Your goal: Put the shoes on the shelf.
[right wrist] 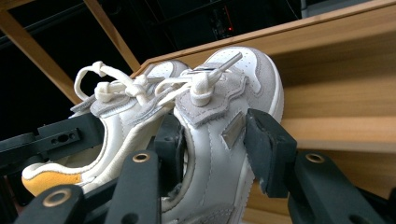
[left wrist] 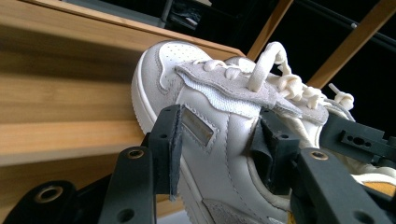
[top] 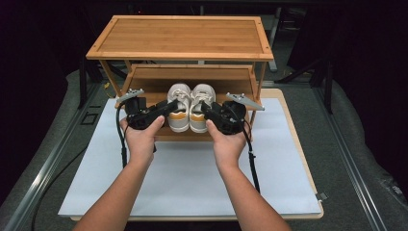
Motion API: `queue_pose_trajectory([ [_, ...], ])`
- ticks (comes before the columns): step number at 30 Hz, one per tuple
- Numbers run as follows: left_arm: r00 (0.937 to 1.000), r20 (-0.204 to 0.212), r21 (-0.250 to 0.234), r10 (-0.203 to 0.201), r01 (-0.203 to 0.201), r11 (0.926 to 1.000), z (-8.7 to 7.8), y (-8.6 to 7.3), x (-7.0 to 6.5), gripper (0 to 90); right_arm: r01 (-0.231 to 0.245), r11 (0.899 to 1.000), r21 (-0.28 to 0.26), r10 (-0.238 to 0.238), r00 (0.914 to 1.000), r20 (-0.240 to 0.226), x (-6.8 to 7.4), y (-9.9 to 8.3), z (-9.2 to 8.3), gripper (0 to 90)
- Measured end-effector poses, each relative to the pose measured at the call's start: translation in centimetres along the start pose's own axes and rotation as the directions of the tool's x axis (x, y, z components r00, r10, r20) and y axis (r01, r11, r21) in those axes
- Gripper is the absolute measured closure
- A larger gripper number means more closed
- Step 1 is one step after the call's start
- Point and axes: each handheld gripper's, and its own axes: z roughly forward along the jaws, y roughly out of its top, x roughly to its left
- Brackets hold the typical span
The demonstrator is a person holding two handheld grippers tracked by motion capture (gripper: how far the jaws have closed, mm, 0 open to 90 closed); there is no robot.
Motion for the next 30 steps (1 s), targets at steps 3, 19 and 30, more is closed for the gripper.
queue_pose_trajectory([
  [3,1.0,-0.007,0.003,0.001,-0.001,1.0,0.4,0.5,0.0,56.6,0.007,1.0,0.005,-0.007,0.9999,0.008,-0.1,0.6,0.5,58.5],
  [19,0.9999,-0.012,0.01,0.007,-0.007,0.9999,2.8,2.3,0.8,56.6,-0.013,1.0,0.022,0.013,0.9998,0.017,-1.4,2.4,2.6,58.4],
  [30,0.9996,-0.021,0.019,-0.019,0.02,0.9996,4.2,2.6,1.7,56.6,-0.024,0.999,0.033,0.023,0.9994,0.026,-1.9,2.8,4.2,58.4],
])
